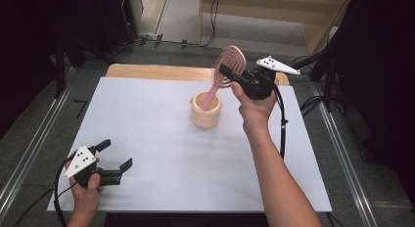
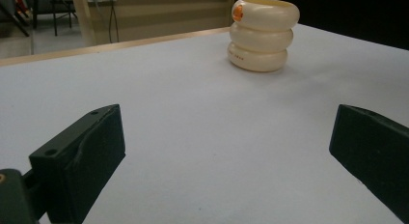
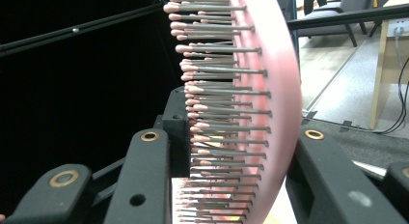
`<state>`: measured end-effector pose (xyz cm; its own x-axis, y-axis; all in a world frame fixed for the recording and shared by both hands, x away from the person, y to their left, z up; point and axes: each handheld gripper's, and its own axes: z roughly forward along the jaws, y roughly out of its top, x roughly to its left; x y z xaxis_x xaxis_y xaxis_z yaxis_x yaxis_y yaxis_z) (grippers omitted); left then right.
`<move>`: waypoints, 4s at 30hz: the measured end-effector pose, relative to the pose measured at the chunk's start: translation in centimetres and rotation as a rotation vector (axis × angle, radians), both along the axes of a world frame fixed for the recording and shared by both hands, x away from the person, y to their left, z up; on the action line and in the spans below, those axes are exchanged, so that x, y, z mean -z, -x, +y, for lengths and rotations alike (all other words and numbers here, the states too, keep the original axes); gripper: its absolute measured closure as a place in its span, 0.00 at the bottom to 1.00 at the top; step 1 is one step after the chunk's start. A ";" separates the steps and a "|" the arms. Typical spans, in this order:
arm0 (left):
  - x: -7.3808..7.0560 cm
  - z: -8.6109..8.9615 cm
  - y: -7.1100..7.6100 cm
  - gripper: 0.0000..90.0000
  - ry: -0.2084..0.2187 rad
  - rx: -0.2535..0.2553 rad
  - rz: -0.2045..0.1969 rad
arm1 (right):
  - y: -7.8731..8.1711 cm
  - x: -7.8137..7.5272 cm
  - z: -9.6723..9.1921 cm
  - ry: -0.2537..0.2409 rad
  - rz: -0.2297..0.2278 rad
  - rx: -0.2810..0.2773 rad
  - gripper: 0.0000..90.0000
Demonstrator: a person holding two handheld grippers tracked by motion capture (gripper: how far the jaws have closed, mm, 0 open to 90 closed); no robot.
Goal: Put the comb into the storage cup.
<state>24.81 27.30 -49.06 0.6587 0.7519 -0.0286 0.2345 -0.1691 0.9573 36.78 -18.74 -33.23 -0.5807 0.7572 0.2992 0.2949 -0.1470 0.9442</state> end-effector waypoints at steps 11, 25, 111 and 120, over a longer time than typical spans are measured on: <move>0.0 0.0 0.0 0.00 0.002 0.007 0.002 | -0.8 -0.3 -0.2 0.008 0.000 0.014 0.69; 0.0 0.0 0.0 0.00 0.000 0.005 0.002 | -1.7 -0.1 -0.5 0.002 -0.004 0.031 0.69; 0.0 0.0 0.1 0.00 -0.006 0.011 0.002 | -4.3 9.2 2.0 0.033 0.158 0.062 0.69; 0.0 0.0 0.1 0.00 -0.005 0.012 0.001 | -4.5 9.9 1.7 -0.029 0.183 0.072 0.69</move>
<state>24.75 27.27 -49.04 0.6676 0.7441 -0.0255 0.2332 -0.1764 0.9563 41.24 -17.07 -43.13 -0.4596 0.7841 0.4171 0.4491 -0.2000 0.8708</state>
